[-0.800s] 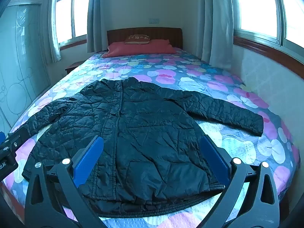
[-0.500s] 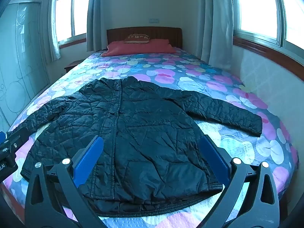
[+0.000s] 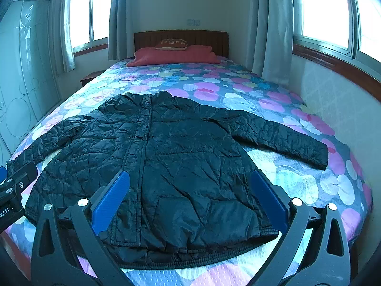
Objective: Fold large clothes
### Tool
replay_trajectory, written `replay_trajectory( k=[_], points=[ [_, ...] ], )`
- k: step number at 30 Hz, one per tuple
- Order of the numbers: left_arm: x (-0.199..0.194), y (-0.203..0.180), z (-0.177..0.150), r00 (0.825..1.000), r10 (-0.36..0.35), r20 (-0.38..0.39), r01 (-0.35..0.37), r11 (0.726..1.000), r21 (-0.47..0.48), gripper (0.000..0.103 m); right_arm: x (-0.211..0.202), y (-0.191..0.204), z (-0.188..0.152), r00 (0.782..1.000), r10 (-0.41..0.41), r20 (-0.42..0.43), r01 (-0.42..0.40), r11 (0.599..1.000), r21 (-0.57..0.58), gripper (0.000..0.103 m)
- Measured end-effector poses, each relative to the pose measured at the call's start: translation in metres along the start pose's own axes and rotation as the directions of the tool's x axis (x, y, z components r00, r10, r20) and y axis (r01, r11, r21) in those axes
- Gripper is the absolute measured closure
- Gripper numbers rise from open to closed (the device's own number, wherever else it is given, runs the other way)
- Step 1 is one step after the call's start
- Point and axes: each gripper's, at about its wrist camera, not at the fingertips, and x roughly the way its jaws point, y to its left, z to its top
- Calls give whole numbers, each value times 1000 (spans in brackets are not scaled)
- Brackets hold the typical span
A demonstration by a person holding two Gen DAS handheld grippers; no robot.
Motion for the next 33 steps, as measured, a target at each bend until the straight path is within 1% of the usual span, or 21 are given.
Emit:
replay_trajectory(
  k=[12,33],
  points=[
    [0,6,-1,1000,9,-5,-9,1000,-13,5,-1,2,-2,1000,4,-6,-4,1000,-9,2],
    [0,5,-4,1000,12,-8,-12,1000,-12,5,-2,5,-2,1000,4,-6,-4,1000,-13,2]
  ],
)
